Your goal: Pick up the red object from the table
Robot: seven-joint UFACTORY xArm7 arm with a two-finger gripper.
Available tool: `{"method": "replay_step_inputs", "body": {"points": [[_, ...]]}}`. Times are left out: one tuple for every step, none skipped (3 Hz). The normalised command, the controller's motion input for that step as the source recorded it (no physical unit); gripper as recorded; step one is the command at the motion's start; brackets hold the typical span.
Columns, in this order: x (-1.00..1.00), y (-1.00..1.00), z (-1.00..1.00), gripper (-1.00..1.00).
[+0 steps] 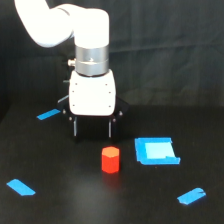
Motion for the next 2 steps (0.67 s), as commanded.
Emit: {"method": "replay_step_inputs", "body": {"points": [[0.19, -0.85, -0.11, 1.0], [0.09, -0.7, -0.14, 1.0]]}}
